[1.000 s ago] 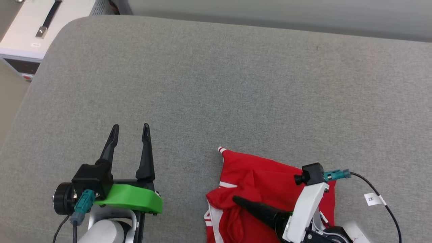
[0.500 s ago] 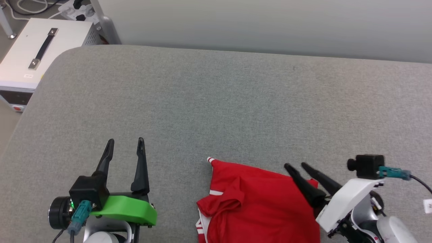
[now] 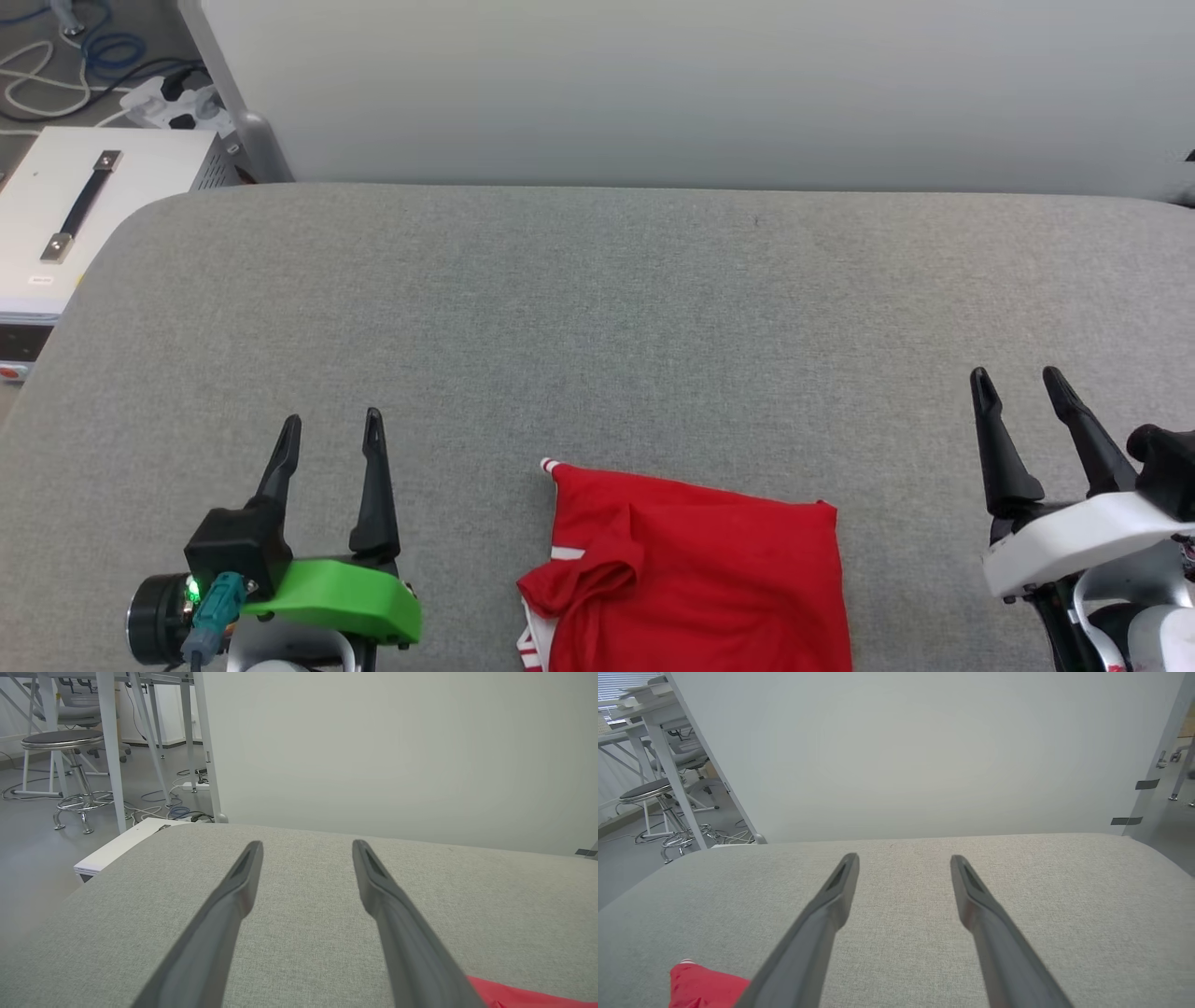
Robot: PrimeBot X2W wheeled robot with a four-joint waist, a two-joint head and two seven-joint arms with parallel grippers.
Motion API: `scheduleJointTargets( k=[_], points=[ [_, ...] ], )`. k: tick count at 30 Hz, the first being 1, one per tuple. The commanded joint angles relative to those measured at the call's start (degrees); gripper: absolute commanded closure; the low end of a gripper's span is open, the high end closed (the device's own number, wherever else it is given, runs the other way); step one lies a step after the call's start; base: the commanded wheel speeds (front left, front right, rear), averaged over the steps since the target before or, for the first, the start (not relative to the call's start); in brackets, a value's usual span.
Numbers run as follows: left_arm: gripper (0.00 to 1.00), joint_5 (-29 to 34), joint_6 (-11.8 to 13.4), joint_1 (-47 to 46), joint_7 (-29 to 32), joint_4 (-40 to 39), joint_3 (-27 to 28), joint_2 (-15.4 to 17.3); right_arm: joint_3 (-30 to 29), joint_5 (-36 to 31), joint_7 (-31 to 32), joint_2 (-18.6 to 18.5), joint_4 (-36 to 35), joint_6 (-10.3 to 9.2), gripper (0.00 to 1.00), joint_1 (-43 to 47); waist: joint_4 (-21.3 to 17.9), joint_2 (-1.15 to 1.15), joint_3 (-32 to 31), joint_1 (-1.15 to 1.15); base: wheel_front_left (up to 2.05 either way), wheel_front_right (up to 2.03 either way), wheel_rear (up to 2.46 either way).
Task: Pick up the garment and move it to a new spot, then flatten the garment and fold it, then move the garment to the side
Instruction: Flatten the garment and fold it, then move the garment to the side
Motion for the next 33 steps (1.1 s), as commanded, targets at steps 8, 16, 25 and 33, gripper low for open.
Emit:
scheduleJointTargets(
  k=[8,16,25,33],
  points=[
    [0.0,0.8,-2.1,3.2,-0.4,2.7,0.7,-1.7,-0.1,-3.6,-0.9,1.4,-0.9,-0.03,0.0,4.5,-1.6,0.0,-3.7,0.0,0.0,0.0,0.0],
    [0.0,2.1,-4.4,5.1,-0.4,4.8,2.3,-3.5,1.1,-4.8,0.3,0.7,-2.8,-0.03,0.0,7.8,-2.4,0.0,-5.3,0.0,0.0,0.0,0.0],
    [0.0,3.0,-6.5,5.9,-0.4,6.8,4.3,-5.0,1.9,-5.2,1.3,0.8,-4.2,-0.03,0.0,8.3,-2.7,0.0,-5.2,0.0,0.0,0.0,0.0],
    [0.0,4.3,-8.0,4.2,-0.4,7.4,5.1,-6.1,0.0,-4.3,2.4,1.1,-4.8,-0.03,0.0,7.5,-1.4,0.0,-3.9,0.0,0.0,0.0,0.0]
  ],
)
